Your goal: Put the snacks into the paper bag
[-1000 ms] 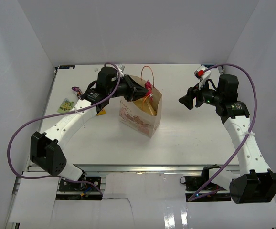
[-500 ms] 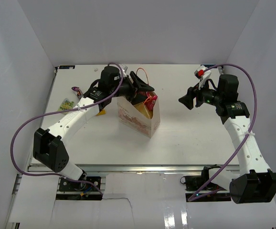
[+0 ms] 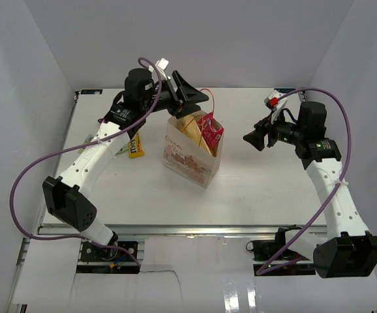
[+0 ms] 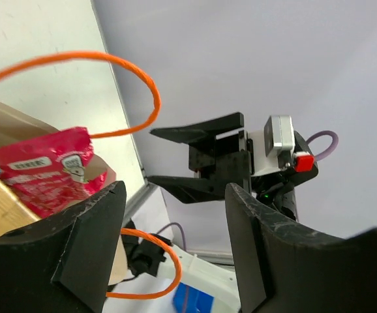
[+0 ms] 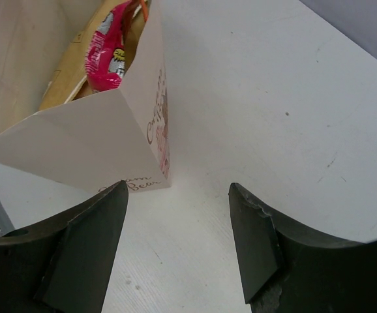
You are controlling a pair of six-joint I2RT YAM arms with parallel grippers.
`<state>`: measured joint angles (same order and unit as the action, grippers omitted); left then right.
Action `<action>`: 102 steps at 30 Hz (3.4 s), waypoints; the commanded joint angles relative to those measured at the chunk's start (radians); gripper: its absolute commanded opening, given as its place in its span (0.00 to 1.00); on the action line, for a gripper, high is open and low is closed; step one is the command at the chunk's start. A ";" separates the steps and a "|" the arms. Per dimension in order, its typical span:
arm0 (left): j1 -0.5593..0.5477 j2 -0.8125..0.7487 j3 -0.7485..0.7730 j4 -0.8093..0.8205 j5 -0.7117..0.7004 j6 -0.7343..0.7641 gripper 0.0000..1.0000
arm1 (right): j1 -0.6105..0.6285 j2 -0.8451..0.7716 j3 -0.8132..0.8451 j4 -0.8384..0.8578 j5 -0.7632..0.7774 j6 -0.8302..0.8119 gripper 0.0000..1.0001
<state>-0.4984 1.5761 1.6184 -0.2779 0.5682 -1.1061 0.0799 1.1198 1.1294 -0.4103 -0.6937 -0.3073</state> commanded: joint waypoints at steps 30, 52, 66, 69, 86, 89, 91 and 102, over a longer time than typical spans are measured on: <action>0.366 0.048 -0.483 -0.175 -0.674 0.660 0.75 | 0.598 0.328 0.557 0.053 0.441 -0.104 0.70; 0.389 0.110 -0.512 -0.074 -0.493 0.766 0.24 | 0.459 0.242 0.481 0.019 0.019 -0.018 0.74; 0.379 -0.827 -0.971 0.118 -0.125 0.637 0.11 | 0.540 0.255 0.512 0.084 -0.132 0.243 0.72; 0.377 -0.960 -1.008 0.132 -0.028 0.588 0.10 | 0.606 0.275 0.532 0.106 -0.060 0.298 0.71; 0.376 -1.073 -0.931 0.115 0.114 0.509 0.10 | 0.836 0.520 0.624 0.226 0.381 0.666 0.96; 0.376 -1.081 -0.937 0.108 0.114 0.509 0.10 | 0.854 0.546 0.635 0.220 0.401 0.680 0.89; 0.377 -1.087 -0.940 0.106 0.111 0.506 0.10 | 0.868 0.557 0.638 0.214 0.422 0.677 0.75; 0.376 -1.117 -0.907 0.042 0.013 0.512 0.55 | 0.868 0.525 0.656 0.246 0.343 0.637 0.17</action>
<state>-0.1219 0.4671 0.6640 -0.2142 0.6353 -0.5949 0.9443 1.6951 1.7321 -0.2276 -0.3103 0.3527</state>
